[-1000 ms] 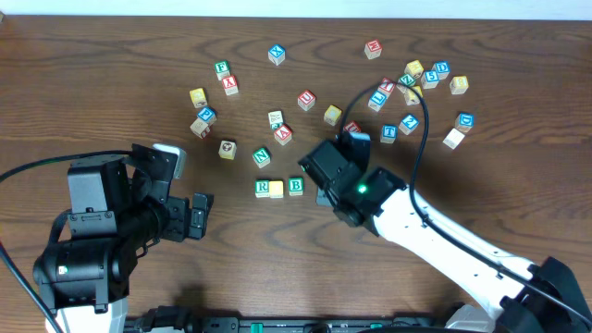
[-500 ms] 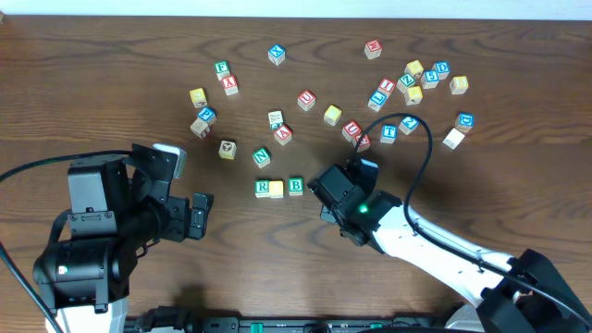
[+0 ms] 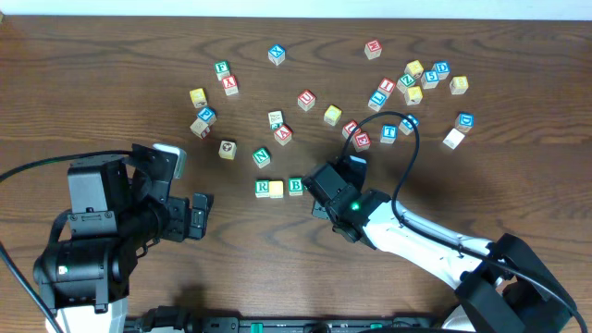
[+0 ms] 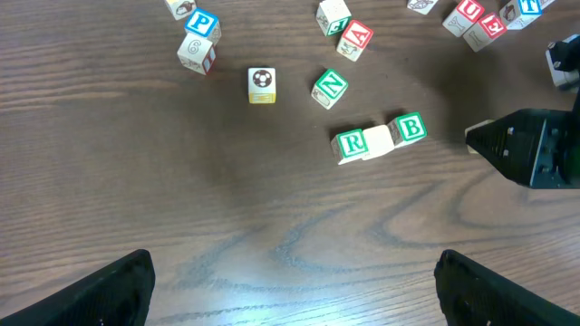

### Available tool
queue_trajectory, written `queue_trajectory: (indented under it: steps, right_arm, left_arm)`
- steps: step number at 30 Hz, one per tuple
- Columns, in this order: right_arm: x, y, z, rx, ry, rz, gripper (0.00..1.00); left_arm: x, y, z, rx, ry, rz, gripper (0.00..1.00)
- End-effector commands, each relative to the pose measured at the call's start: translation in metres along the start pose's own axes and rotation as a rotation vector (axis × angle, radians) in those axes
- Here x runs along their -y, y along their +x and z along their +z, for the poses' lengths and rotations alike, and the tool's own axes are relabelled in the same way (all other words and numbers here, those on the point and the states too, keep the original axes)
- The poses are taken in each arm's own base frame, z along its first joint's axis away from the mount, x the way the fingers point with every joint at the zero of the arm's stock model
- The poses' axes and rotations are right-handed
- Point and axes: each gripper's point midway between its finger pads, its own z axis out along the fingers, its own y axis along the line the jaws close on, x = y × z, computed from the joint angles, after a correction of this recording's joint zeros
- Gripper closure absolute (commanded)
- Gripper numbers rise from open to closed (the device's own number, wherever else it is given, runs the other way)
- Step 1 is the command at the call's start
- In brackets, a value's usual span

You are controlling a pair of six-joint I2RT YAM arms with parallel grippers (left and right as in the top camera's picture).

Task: Spell out ROBOT
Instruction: 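Carry the yellow O block toward the right of the B block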

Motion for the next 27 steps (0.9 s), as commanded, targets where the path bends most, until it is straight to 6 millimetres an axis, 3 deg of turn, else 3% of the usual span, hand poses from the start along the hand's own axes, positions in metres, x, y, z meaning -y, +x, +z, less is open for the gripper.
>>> queue_trajectory:
  steps: [1, 15, 27]
  right_arm:
    - [-0.006, -0.005, 0.007, 0.017, -0.002, -0.037, 0.85]
    - [-0.032, -0.026, 0.036, -0.006, 0.051, -0.149, 0.88]
    - [-0.035, -0.027, 0.037, -0.012, 0.044, -0.170, 0.89]
  left_arm:
    - [0.001, -0.002, -0.002, 0.009, 0.007, 0.008, 0.02]
    - [0.001, -0.002, -0.002, 0.009, 0.007, 0.008, 0.03]
    - [0.001, -0.002, -0.002, 0.009, 0.007, 0.008, 0.03]
